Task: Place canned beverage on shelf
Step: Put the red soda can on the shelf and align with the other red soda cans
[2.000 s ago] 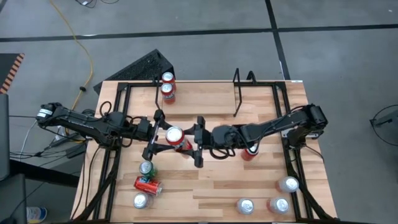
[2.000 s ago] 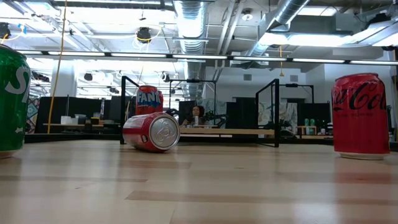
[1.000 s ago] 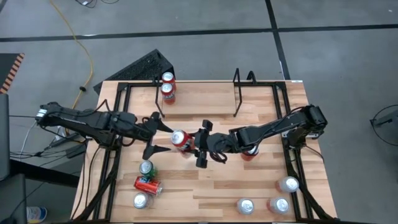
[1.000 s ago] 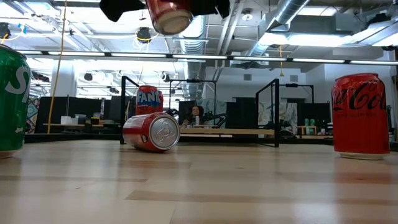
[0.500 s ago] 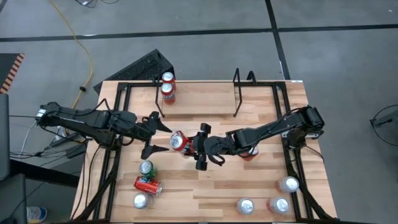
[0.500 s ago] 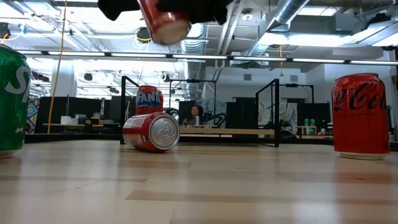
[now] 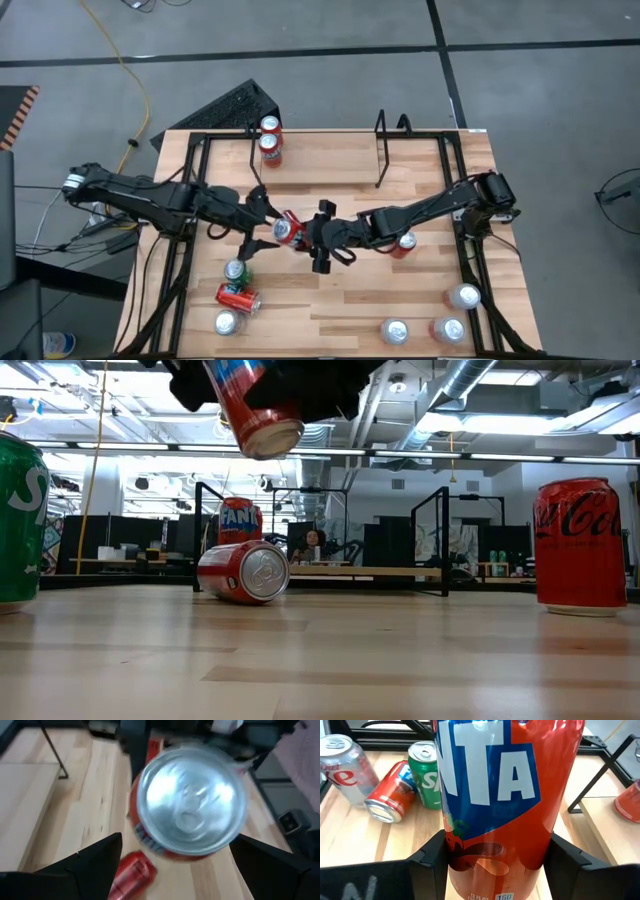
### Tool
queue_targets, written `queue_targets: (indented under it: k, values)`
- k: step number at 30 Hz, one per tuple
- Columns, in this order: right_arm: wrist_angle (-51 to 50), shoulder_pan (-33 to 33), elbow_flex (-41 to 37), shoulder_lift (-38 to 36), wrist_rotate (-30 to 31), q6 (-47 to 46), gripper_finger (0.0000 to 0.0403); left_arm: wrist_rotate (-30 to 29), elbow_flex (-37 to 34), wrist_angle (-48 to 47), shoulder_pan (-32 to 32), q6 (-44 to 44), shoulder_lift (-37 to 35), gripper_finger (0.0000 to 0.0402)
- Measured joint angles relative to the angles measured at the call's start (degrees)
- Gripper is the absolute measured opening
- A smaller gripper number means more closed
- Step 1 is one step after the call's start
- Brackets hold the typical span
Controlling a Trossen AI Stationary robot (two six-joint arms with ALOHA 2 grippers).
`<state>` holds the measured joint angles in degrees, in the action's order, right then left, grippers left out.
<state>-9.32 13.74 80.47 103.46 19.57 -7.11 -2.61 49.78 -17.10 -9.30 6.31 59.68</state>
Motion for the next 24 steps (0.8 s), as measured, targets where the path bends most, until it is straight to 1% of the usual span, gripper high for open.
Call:
queue_targets:
  k: [4,10,14,20,22,24]
  values:
    - [-0.41,0.00,0.00,0.00,-0.17,-0.05,0.0229,-0.02,0.00,0.28,0.45,-0.09,1.28,0.0353]
    - [-1.27,0.00,0.00,0.00,-0.19,-0.07,0.0229,2.81,0.00,1.40,0.46,0.35,1.93,0.0353]
    - [-1.14,0.00,0.00,0.00,-0.21,-0.05,0.0229,3.04,0.00,1.75,0.46,0.36,2.01,0.0353]
    - [0.32,0.03,0.07,1.27,-0.30,-0.07,0.0230,3.05,3.10,0.74,0.46,-1.78,2.30,0.0353]
    - [-0.90,0.04,-0.12,1.66,-0.89,-0.10,0.0230,3.11,3.43,0.67,0.46,-2.19,2.30,0.0353]
    - [1.15,0.04,0.00,2.67,-1.84,-0.12,0.0230,3.64,3.43,-0.05,0.46,-2.16,2.32,0.0353]
